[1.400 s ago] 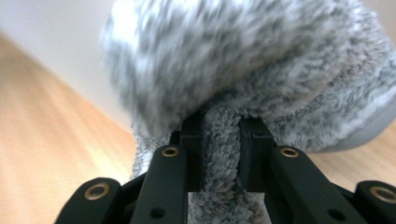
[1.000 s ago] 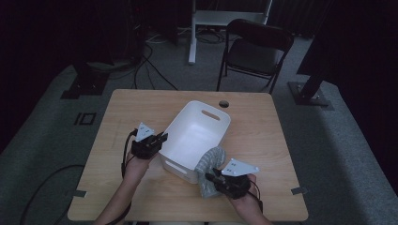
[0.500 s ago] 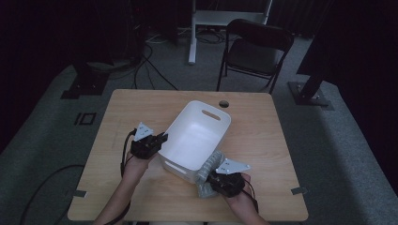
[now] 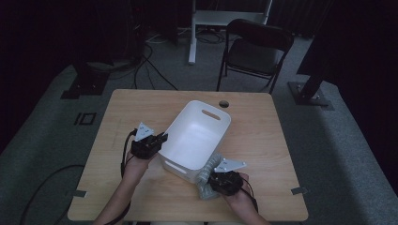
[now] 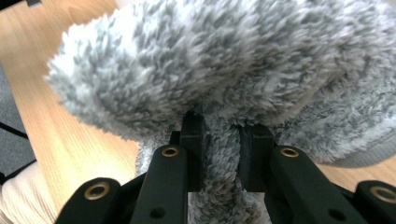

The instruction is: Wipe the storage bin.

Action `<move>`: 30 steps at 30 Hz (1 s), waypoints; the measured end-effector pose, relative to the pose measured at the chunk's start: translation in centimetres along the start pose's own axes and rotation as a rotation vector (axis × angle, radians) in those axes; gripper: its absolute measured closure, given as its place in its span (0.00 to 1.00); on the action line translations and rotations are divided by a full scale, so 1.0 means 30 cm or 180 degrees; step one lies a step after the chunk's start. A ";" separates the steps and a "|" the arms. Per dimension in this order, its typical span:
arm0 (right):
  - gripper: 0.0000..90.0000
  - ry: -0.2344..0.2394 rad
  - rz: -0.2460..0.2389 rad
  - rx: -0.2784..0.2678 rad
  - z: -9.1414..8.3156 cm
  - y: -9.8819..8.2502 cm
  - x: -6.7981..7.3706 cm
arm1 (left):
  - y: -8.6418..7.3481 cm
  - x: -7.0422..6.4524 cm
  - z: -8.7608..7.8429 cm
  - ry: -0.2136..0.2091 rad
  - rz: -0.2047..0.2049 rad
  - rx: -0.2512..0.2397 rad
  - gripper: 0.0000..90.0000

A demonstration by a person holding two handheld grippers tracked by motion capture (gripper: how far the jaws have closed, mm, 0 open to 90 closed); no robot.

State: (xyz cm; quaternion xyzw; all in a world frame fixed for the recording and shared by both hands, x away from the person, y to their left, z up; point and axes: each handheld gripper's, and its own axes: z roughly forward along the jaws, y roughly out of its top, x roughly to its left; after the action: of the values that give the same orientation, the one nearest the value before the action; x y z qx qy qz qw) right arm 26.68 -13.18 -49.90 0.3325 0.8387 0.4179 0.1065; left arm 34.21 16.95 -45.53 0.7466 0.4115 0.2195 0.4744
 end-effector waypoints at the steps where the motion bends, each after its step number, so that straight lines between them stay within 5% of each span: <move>1: 0.84 0.0009 0.0013 0.0026 0.007 -0.004 -0.005 | 0.000 0.001 0.000 -0.0007 -0.0009 -0.0001 0.93; 8: 0.83 0.0065 0.0083 0.0336 0.069 -0.030 -0.049 | 0.001 0.004 0.003 -0.0013 -0.0045 -0.0005 0.93; 15: 0.84 0.0146 -0.0008 0.0380 0.035 -0.017 -0.049 | 0.002 0.005 0.005 0.0007 -0.0044 -0.0013 0.93; 19: 0.84 0.0003 -0.0037 0.0149 -0.049 0.015 -0.082 | 0.001 0.004 0.004 0.0011 -0.0024 -0.0017 0.93; 26: 0.84 -0.0340 0.0268 -0.0418 -0.196 0.073 -0.209 | 0.002 0.004 0.005 -0.0011 -0.0025 -0.0009 0.93; 30: 0.84 -0.0363 0.0403 -0.0588 -0.221 0.092 -0.257 | 0.002 0.006 0.005 -0.0027 -0.0032 -0.0007 0.93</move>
State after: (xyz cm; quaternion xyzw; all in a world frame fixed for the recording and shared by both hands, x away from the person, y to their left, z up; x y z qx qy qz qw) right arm 30.79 -21.15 -44.38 0.3969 0.7665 0.4796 0.1576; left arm 34.45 17.00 -45.54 0.7449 0.4130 0.2144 0.4781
